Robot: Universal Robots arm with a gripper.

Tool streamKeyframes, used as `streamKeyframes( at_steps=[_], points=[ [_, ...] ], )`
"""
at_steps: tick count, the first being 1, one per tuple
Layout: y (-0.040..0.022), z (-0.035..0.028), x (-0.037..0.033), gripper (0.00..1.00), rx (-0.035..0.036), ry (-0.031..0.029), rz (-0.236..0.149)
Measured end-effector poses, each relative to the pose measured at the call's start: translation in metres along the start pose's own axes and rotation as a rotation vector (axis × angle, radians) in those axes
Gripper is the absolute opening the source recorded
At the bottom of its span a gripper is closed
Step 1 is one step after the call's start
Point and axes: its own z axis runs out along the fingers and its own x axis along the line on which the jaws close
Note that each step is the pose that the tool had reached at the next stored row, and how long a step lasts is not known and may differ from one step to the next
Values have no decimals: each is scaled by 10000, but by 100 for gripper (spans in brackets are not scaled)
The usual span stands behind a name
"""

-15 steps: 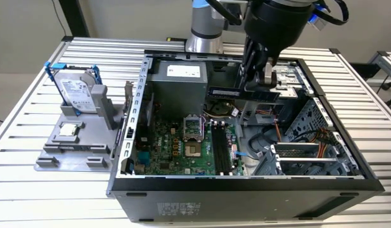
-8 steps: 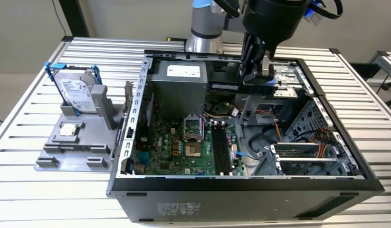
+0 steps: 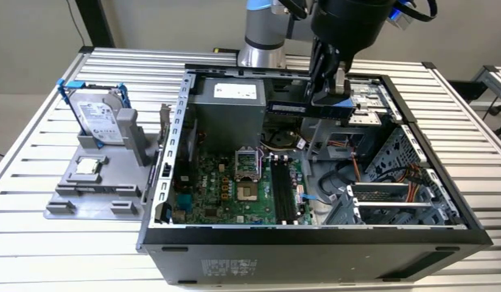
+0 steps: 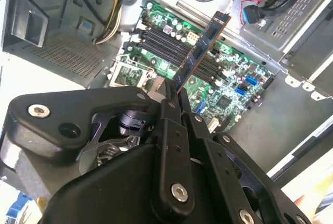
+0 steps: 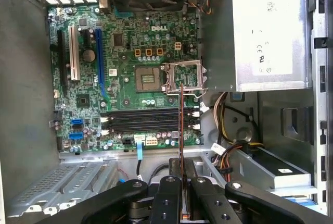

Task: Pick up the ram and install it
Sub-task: 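Insert the ram into the slot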

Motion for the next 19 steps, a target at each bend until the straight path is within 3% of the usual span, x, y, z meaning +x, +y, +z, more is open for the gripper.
streamKeyframes(
  at_steps=[19],
  points=[
    [-20,-2,38,0,-9,4,-179]
  ],
)
